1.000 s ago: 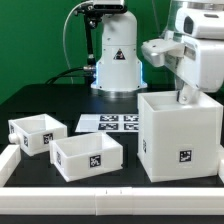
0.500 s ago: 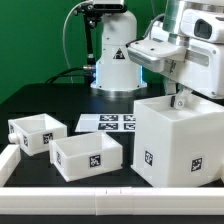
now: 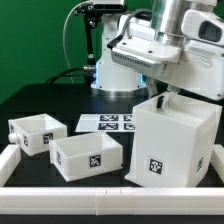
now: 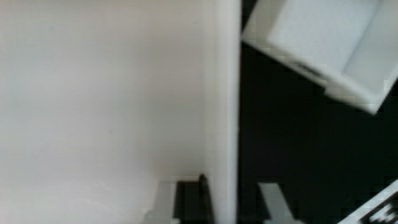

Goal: Assemble drawer

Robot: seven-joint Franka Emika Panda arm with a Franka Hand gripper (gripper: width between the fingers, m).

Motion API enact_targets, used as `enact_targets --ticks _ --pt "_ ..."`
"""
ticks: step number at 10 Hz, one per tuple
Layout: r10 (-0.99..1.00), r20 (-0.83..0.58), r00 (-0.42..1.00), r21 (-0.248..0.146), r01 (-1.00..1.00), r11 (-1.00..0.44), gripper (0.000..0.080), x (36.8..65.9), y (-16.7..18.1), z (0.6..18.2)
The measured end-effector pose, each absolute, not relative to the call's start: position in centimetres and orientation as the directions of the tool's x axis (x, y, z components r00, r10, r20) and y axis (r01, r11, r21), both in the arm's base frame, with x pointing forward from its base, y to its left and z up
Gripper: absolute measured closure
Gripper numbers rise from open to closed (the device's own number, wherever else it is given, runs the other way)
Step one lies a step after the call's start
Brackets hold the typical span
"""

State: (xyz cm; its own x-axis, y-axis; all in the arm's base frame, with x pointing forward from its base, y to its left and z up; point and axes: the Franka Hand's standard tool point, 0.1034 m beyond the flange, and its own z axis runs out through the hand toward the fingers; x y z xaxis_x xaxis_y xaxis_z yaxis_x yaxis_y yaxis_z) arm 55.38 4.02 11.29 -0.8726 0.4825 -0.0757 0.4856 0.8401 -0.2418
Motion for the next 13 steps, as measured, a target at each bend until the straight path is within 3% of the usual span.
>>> enact_targets --ticks 5,8,10,13 --pt "0.285 -0.040 -0.958 -0.295 0.284 0.913 0.0761 56.1 2.7 11.6" --pt "0.252 0.062 -0.966 -0.374 0.212 0.903 0.0760 57.0 2.8 11.9" --pt "0.312 0.045 -0.949 -0.431 0.263 0.863 0.0757 56.8 3.5 12.1" --pt "0.312 0.041 -0.949 -0.431 0.265 0.863 0.0755 56.9 3.4 12.4"
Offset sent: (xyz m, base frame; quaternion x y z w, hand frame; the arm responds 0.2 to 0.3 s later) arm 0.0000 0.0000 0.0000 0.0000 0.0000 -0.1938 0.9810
